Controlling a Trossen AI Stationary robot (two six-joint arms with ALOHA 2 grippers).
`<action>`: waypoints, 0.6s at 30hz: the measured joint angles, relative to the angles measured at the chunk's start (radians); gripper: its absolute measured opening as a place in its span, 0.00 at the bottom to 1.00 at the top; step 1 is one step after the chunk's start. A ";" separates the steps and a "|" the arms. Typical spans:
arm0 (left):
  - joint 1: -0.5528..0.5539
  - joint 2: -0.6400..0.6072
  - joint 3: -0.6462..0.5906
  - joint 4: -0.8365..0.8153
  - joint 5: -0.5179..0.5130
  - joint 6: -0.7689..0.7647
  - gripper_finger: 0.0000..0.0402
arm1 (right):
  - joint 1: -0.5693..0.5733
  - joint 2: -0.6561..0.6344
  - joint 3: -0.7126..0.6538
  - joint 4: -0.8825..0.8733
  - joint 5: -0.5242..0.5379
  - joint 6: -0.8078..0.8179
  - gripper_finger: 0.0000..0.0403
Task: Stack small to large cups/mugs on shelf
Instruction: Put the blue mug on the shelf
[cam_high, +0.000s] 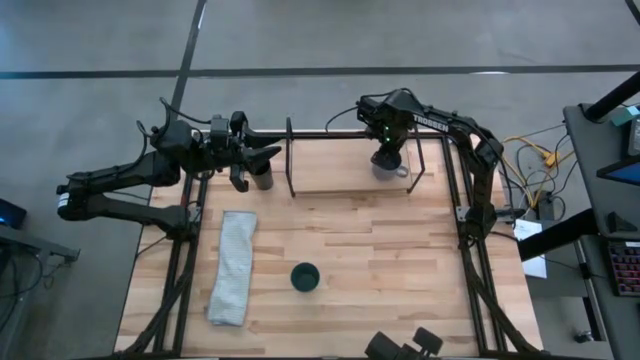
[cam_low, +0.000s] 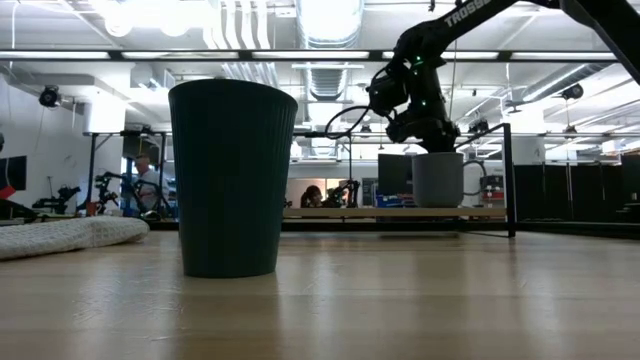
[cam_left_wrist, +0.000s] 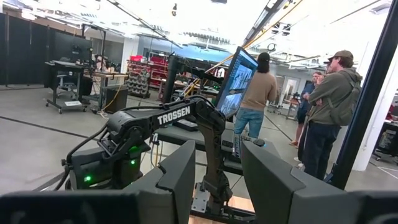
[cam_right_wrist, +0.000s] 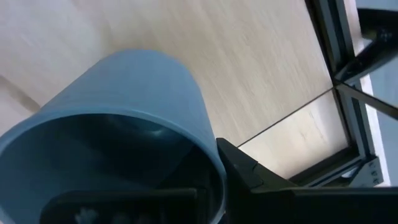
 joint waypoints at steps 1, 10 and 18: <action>0.000 0.000 0.000 0.000 0.000 0.000 0.29 | 0.000 0.001 0.000 0.000 -0.003 -0.015 0.03; 0.000 0.000 0.000 0.000 -0.006 0.000 0.29 | 0.000 0.003 0.001 0.001 -0.004 -0.070 0.03; 0.000 0.000 0.000 0.000 -0.005 0.000 0.29 | 0.000 0.005 0.001 0.002 0.001 -0.077 0.05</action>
